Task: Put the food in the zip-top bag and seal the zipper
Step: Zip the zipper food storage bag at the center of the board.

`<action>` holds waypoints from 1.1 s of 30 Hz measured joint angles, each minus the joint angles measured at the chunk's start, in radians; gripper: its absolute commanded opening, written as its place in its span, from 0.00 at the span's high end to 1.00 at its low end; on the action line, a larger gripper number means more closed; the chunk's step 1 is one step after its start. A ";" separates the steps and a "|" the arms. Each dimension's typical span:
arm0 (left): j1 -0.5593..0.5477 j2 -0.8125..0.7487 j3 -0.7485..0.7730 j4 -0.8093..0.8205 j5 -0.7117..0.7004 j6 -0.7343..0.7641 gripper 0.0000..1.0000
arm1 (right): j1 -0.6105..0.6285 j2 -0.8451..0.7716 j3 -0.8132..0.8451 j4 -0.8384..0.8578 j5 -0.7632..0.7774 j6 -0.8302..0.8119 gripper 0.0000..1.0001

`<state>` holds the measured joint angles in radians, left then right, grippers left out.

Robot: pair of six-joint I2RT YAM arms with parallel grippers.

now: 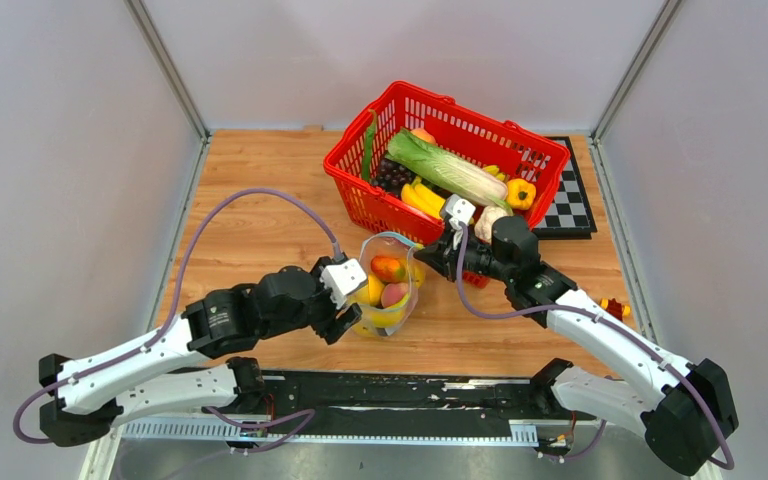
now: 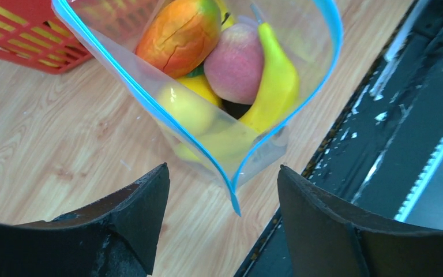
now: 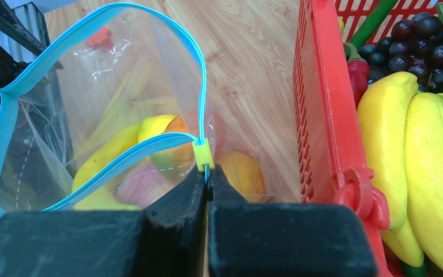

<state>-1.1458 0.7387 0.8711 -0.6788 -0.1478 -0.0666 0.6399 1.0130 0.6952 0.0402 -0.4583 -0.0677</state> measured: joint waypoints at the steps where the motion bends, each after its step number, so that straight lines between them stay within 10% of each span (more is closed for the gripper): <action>1: -0.004 0.014 0.000 -0.001 -0.021 0.002 0.32 | 0.000 0.000 0.000 0.000 0.000 0.000 1.00; 20: -0.022 0.057 0.000 -0.014 -0.106 -0.002 1.00 | 0.000 -0.001 0.000 -0.006 -0.007 0.003 1.00; 33: -0.024 -0.077 0.052 -0.147 -0.248 -0.002 1.00 | -0.040 -0.230 0.000 -0.202 -0.060 -0.099 1.00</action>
<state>-1.1702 0.6617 0.9230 -0.8261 -0.3954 -0.0689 0.5995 0.7830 0.6949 -0.1619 -0.5182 -0.1665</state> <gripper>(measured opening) 0.010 0.014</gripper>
